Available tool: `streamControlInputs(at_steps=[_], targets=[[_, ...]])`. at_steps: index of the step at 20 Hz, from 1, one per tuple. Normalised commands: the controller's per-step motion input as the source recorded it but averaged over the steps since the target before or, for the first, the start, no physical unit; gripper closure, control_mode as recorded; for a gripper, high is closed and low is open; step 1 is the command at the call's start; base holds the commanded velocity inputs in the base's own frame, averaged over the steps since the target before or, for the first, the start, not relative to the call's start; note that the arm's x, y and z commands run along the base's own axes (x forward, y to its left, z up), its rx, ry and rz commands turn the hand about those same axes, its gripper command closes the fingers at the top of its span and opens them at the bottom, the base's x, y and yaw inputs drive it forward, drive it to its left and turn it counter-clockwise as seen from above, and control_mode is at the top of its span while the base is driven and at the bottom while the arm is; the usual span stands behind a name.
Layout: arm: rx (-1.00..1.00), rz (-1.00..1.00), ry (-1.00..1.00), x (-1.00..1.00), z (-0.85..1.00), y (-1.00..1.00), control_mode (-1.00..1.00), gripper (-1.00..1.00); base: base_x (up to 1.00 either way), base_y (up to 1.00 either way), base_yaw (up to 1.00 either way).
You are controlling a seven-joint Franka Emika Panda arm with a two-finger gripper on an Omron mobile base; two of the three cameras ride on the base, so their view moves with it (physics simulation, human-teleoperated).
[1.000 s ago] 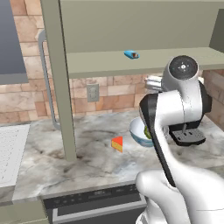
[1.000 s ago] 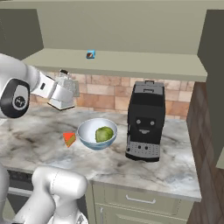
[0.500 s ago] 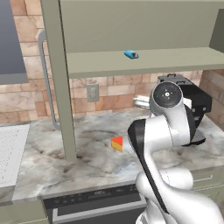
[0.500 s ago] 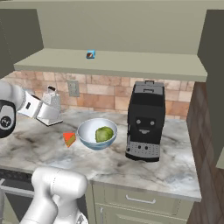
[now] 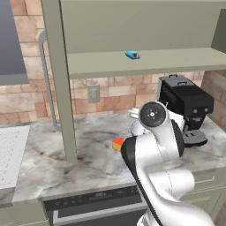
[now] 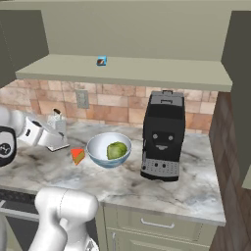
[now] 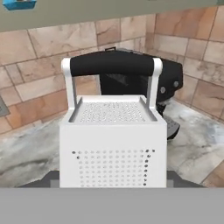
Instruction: Pick the cheese from the fridge and the cheese grater from the cabinet and place them next to the salad bowl.
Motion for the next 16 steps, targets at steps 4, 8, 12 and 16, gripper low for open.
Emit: streamControlInputs(at_steps=[4, 8, 12, 16], targets=[[0.00, -0.20, -0.01, 0.00, -0.34, 0.01, -1.00, 1.00, 0.00, 0.00, 0.00], [0.00, -0.16, 0.01, 0.01, -0.22, 0.00, -1.00, 1.00, 0.00, 0.00, 0.00], [0.00, -0.11, 0.00, 0.00, -0.18, -0.03, -1.00, 1.00, 0.00, 0.00, 0.00], [-0.03, -0.10, 0.00, 0.00, -0.24, -0.21, -1.00, 1.00, 0.00, 0.00, 0.00]])
